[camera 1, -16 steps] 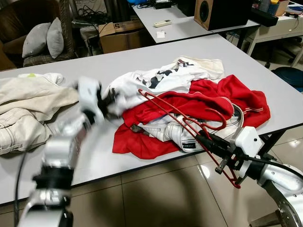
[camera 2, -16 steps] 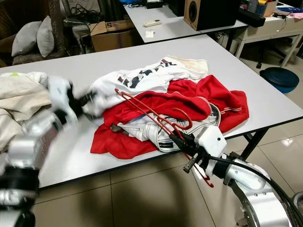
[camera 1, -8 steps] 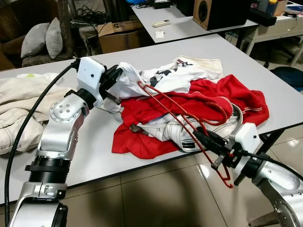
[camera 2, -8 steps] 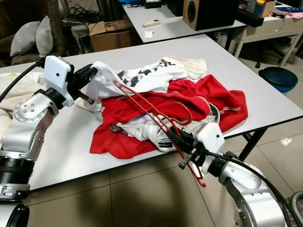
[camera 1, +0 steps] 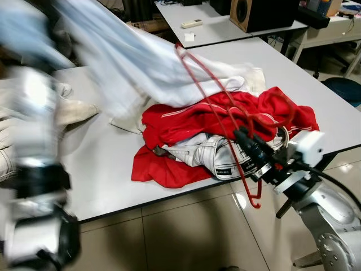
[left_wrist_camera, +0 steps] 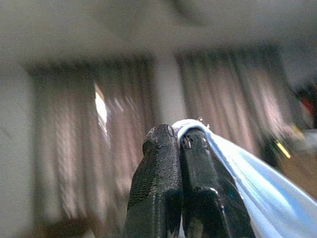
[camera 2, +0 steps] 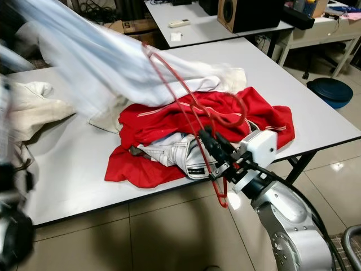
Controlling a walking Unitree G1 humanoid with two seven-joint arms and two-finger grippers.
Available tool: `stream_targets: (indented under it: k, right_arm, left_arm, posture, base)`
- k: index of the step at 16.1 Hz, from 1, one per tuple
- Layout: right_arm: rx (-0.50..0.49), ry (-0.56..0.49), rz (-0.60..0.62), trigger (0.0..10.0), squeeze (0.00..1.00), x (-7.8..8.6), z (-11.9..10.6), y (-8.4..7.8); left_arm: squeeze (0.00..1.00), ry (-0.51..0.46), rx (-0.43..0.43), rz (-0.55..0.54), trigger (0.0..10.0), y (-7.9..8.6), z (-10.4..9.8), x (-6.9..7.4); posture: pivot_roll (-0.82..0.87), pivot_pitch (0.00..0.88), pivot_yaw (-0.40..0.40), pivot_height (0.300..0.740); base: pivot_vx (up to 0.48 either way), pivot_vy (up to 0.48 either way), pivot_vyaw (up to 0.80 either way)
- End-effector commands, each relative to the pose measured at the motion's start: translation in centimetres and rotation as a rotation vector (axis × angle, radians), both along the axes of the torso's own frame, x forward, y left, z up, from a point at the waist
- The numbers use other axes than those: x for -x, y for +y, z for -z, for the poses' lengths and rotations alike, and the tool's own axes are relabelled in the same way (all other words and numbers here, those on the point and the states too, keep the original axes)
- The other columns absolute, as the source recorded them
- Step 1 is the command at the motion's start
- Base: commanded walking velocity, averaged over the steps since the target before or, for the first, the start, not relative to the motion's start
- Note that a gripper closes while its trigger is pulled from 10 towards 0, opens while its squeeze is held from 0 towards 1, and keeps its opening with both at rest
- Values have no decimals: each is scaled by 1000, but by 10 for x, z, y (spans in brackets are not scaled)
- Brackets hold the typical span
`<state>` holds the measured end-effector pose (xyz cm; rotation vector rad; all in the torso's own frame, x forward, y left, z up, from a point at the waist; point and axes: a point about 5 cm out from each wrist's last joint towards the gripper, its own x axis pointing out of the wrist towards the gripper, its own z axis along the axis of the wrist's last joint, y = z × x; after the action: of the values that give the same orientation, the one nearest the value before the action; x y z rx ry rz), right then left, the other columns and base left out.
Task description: Hang hanger
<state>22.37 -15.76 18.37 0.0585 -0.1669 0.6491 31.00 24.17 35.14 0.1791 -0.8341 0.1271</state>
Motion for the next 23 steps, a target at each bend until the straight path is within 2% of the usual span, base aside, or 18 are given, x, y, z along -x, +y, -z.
stream_targets:
  k: [1,2,3,4,6,7,8,9,12,15,19,23]
  right_arm:
    - [-25,-7,4,10000,0,3,-3,2]
    - [-30,17,5,10000,0,6,2,6]
    - [-27,33,5,10000,0,6,5,9]
    - [-21,46,4,10000,0,6,7,12]
    - [21,87,10,10000,0,4,16,13]
    - [38,105,16,10000,0,4,19,13]
    - [55,133,36,10000,0,3,25,12]
    - [59,149,62,10000,0,3,29,12]
    - [18,177,88,10000,0,2,35,19]
    - [17,184,96,10000,0,2,37,22]
    - [66,186,178,10000,0,-1,42,14]
    - [56,183,203,10000,0,-4,40,11]
  left_arm:
    - [0,-55,-13,-22,0,5,-11,9]
    - [0,-33,-47,-82,0,11,-6,13]
    - [0,25,-59,-121,0,13,7,12]
    - [0,106,-55,-113,0,11,25,7]
    - [0,447,22,50,0,-7,91,-7]
    - [0,550,55,84,314,-12,114,-8]
    - [0,711,82,142,10000,-23,150,-5]
    - [0,743,85,157,10000,-33,166,1]
    - [0,799,113,194,10000,-51,185,9]
    - [0,825,120,217,10000,-58,188,9]
    - [0,863,57,235,10000,-66,198,14]
    - [0,868,31,250,10000,-73,198,17]
  posture:
    - [-35,0,91,740]
    - [-33,0,85,740]
    - [-30,0,81,740]
    - [-29,0,77,740]
    - [-25,0,71,740]
    - [-25,0,70,740]
    - [-25,0,68,740]
    - [-24,0,67,740]
    - [-27,0,69,740]
    - [-34,0,73,740]
    - [-42,0,71,740]
    - [-43,0,65,740]
  base:
    - [0,0,0]
    - [0,0,0]
    - [0,0,0]
    - [0,0,0]
    - [0,0,0]
    - [0,0,0]
    - [0,0,0]
    - [0,0,0]
    - [0,0,0]
    - [0,0,0]
    - [-182,0,0]
    - [-249,0,0]
